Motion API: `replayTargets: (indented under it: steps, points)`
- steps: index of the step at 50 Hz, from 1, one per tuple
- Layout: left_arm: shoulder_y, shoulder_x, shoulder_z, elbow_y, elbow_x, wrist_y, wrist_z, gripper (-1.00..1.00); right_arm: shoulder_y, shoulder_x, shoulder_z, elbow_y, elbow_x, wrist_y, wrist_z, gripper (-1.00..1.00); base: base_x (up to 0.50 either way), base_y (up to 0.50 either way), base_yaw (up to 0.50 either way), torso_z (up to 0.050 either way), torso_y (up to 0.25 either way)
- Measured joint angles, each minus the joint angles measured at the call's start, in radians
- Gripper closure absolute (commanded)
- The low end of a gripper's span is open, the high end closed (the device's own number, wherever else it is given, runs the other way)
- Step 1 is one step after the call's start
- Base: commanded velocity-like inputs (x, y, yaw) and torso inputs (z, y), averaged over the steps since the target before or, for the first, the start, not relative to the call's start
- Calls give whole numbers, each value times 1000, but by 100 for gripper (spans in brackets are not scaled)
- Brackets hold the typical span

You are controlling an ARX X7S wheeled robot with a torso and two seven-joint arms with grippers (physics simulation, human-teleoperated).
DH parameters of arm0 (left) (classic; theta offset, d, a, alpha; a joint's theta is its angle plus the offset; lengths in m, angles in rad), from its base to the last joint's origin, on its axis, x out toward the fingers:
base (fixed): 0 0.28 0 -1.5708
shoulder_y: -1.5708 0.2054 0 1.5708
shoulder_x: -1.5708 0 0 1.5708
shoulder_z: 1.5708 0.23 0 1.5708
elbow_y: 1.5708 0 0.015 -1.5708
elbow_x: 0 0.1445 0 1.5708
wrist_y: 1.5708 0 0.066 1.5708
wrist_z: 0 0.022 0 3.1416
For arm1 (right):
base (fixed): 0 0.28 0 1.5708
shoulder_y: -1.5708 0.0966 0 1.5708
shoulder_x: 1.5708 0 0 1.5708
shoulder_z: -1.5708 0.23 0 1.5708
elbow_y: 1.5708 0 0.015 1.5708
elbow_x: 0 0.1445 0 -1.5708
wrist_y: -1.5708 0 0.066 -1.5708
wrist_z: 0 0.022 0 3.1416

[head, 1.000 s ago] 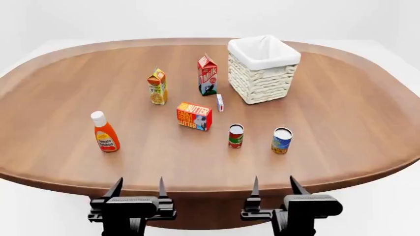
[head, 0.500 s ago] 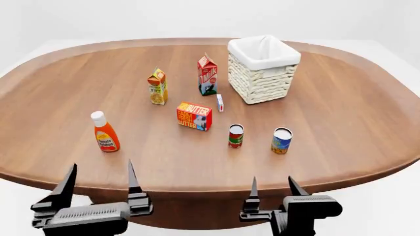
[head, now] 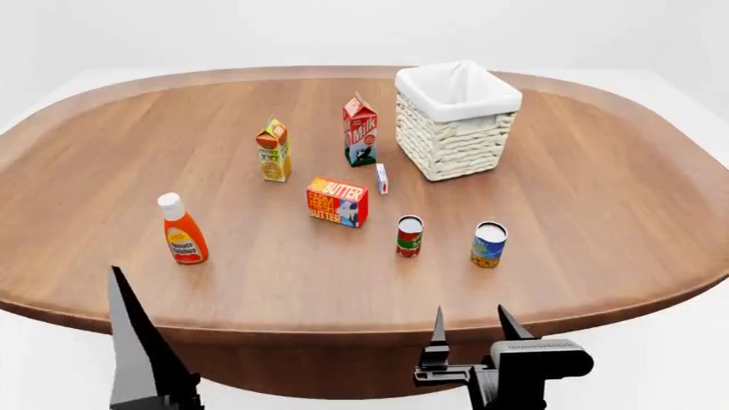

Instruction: Pick up the cream cheese box and the butter, and put them in the basket.

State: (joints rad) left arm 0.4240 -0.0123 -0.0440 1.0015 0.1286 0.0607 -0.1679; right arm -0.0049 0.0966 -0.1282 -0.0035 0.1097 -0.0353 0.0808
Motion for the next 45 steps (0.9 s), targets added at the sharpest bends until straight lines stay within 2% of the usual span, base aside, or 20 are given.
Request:
replayTargets:
  steps: [20,45]
  points:
    - [-8,-27,-47,25,-92,-35,-29,-100,7,18,-25,11,17,-9,20,-100,0,0,0,0,0]
    - [11,-76,-100,-45,-240,24,-108,-100,11,38,-50,12,36,-11,40,-100,0,0,0,0,0]
